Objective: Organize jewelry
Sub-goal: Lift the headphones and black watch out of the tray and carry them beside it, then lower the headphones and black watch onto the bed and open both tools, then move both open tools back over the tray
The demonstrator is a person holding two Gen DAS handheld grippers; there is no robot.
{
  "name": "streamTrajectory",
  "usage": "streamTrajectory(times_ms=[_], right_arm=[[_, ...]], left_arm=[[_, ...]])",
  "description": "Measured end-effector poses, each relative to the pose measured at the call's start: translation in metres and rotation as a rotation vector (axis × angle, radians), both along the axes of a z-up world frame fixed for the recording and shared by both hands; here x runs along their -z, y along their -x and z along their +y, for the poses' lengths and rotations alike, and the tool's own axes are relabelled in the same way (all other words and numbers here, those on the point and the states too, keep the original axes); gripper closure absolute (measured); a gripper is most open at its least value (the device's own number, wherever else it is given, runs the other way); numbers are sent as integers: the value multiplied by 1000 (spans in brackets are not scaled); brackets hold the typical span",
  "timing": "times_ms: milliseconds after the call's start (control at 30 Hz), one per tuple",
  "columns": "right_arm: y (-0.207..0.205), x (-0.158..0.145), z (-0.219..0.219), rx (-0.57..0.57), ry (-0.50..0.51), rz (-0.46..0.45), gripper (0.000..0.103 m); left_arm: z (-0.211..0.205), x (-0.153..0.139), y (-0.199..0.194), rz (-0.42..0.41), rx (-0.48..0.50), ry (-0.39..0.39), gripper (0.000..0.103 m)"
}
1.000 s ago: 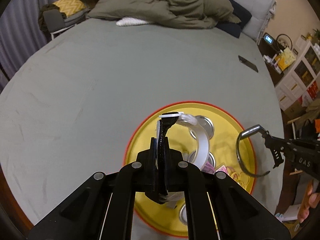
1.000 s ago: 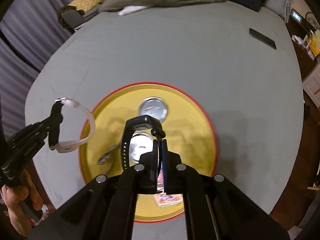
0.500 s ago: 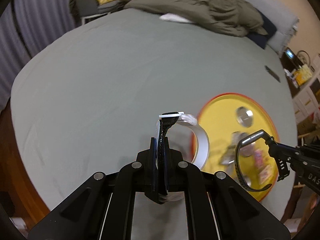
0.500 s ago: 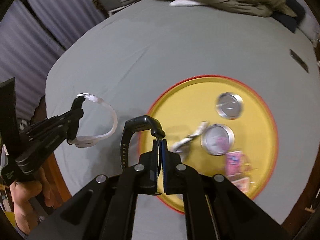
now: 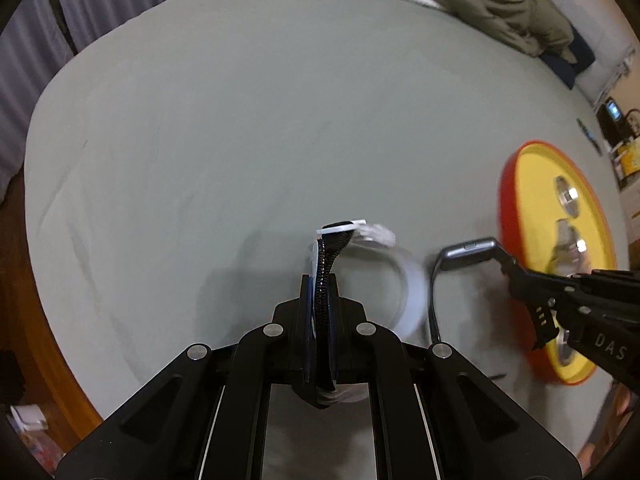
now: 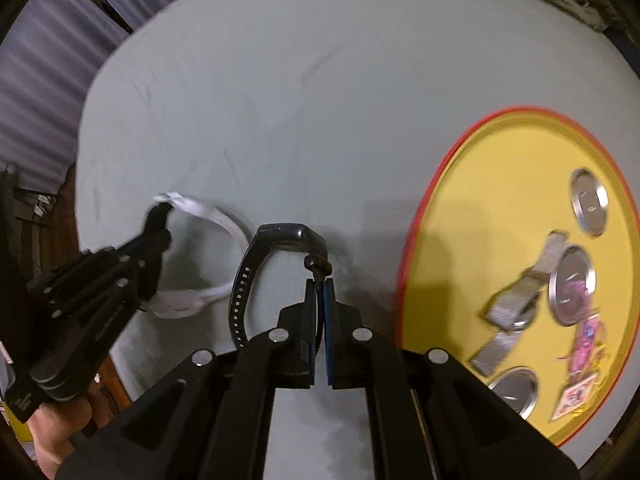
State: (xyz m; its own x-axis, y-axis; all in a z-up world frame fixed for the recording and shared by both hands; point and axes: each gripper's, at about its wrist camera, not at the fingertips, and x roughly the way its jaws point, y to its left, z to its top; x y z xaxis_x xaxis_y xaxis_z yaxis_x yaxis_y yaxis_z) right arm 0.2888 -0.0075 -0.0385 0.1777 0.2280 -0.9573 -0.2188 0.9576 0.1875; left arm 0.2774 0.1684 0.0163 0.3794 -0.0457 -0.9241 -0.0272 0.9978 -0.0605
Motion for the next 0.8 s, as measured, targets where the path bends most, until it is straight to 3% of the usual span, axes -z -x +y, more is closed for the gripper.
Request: streamTrajectory(times_ms=[167, 367, 400, 433, 467, 500, 533, 600, 667, 800], right_arm=[[-4, 32, -4, -5, 46, 50, 99], [-6, 28, -13, -11, 15, 66, 96], [-6, 23, -15, -9, 9, 60, 85], [-5, 19, -17, -7, -1, 57, 64], [-4, 13, -19, -4, -24, 52, 52], [-3, 5, -23, -3, -54, 43, 43], [-2, -2, -25, -2, -67, 34, 43], [1, -16, -32, 3, -80, 15, 43], [4, -37, -43, 9, -96, -5, 42], [12, -76, -74, 36, -107, -67, 38]], left_arm=[[4, 16, 1, 15, 3, -29, 97], [0, 15, 1, 21, 18, -64, 93], [-1, 13, 1, 24, 18, -68, 82], [-3, 10, 1, 24, 16, -71, 66], [-5, 6, 2, 14, 16, -83, 58], [-6, 0, 4, -2, 16, -97, 43], [-9, -9, 6, -26, 17, -113, 31], [-13, -23, 9, -57, 16, -130, 19], [-18, -43, 12, -90, 4, -143, 15], [-40, -83, 16, -156, 17, -98, 8]])
